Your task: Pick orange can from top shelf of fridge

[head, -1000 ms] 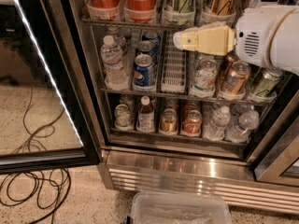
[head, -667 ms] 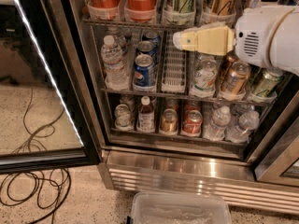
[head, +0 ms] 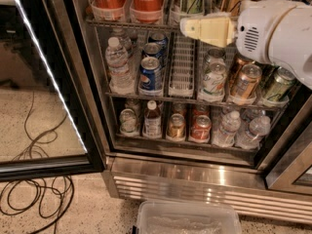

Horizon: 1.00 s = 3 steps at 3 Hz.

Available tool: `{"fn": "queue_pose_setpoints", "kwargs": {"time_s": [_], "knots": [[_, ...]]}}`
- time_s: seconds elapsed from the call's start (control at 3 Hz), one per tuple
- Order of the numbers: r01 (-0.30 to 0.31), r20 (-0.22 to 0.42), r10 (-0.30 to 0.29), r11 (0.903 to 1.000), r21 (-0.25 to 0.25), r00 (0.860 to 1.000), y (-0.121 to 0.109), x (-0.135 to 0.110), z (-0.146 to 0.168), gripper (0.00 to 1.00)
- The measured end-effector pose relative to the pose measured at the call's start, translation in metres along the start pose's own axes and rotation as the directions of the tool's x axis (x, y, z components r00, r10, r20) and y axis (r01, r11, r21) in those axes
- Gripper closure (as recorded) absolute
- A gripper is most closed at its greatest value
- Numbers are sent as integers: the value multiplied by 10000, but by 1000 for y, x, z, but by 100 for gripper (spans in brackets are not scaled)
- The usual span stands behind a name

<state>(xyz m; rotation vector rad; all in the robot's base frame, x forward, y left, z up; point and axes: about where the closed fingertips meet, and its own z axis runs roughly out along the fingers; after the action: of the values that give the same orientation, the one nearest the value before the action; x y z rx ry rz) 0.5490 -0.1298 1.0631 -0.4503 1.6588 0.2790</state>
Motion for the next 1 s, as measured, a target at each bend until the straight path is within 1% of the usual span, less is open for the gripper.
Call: {"fn": "queue_pose_setpoints", "kwargs": {"time_s": [0.33,0.67,1.0], "knots": [[188,361,-200,9992,341,9991,-7,-6,6,41],[477,487,-526,9941,970,9974,-12,-5,2,35],[435,597,-562,9797,1959,9966,-16,-2,-7,26]]}}
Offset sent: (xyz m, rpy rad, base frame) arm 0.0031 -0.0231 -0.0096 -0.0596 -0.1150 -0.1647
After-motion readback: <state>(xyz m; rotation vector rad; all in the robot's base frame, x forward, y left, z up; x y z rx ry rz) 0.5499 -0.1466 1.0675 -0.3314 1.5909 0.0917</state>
